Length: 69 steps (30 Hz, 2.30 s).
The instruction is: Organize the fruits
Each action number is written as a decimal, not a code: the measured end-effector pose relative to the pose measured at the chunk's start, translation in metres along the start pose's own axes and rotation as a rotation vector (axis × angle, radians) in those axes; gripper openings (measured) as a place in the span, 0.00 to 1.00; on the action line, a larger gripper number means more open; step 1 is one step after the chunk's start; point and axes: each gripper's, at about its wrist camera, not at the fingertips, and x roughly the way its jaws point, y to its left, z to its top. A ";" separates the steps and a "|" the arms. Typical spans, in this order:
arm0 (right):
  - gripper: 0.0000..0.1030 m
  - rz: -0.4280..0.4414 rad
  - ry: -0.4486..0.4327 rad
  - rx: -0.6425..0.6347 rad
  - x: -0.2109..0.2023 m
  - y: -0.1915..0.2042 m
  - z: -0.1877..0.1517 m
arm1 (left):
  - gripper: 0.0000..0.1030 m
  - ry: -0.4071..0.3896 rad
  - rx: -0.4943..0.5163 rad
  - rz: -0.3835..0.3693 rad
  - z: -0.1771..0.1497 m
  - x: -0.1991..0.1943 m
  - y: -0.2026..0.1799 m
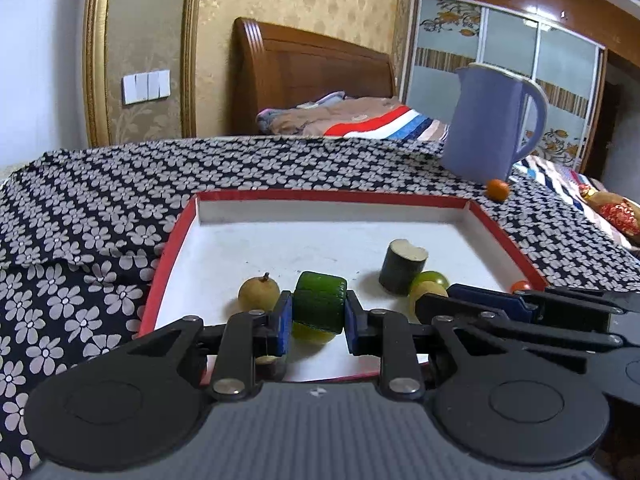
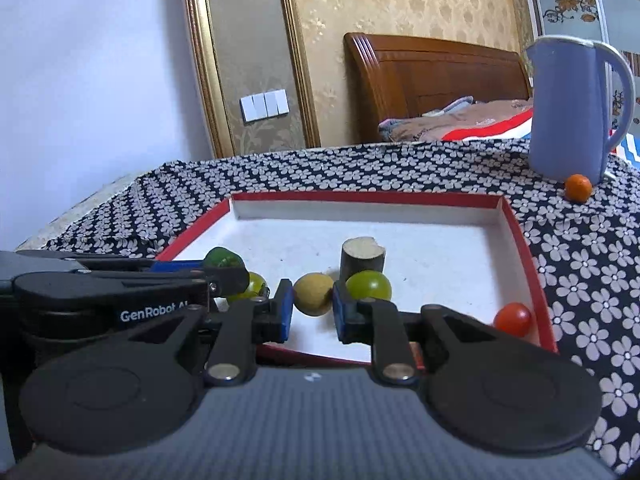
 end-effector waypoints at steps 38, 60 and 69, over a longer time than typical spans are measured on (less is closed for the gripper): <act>0.37 -0.047 0.010 0.024 0.017 -0.004 -0.002 | 0.25 -0.017 0.012 0.097 0.002 0.006 -0.003; 0.53 -0.072 -0.005 0.038 0.015 -0.007 -0.003 | 0.26 -0.022 0.014 0.124 0.002 0.005 -0.002; 0.72 -0.092 -0.025 0.053 -0.025 -0.005 -0.008 | 0.69 -0.049 0.010 0.125 -0.009 -0.020 -0.003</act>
